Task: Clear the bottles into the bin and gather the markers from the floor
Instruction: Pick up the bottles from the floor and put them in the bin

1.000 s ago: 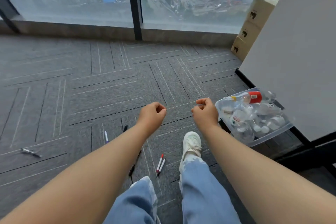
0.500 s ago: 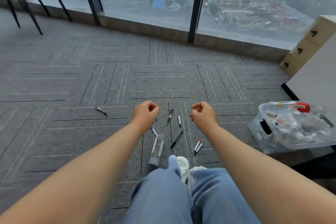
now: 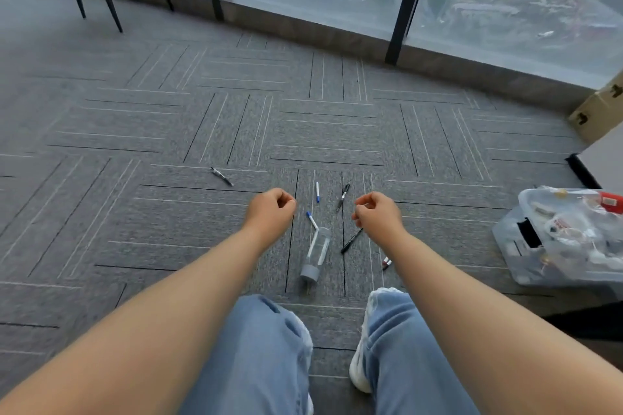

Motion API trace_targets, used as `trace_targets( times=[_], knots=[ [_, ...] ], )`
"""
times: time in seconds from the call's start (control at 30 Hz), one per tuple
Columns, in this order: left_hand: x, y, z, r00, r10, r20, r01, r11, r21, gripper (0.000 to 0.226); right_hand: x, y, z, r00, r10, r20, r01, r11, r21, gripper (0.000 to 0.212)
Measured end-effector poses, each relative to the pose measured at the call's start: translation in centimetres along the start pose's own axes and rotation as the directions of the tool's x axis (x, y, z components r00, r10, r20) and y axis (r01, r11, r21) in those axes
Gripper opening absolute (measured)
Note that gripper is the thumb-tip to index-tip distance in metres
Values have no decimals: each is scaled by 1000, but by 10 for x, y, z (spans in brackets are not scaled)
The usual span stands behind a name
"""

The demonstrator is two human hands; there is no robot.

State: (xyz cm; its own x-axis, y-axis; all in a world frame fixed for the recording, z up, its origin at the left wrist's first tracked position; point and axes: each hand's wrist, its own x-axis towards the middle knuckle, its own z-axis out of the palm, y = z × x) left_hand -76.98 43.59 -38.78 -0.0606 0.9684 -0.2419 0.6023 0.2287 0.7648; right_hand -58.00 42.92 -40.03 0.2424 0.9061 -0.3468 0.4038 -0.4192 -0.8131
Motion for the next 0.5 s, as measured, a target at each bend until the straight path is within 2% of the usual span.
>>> trace_targets(
  times=[0.23, 0.4, 0.5],
  knots=[
    [32, -51, -1, 997, -72, 39, 71, 997, 8, 15, 32, 4, 68, 996, 35, 85, -31, 998, -51, 22],
    [80, -118, 3, 977, -207, 58, 205, 978, 36, 22, 74, 27, 125, 984, 108, 144, -89, 987, -132, 18],
    [108, -162, 11, 962, -269, 46, 265, 961, 78, 17, 104, 46, 157, 975, 159, 157, -131, 976, -172, 9]
  ],
)
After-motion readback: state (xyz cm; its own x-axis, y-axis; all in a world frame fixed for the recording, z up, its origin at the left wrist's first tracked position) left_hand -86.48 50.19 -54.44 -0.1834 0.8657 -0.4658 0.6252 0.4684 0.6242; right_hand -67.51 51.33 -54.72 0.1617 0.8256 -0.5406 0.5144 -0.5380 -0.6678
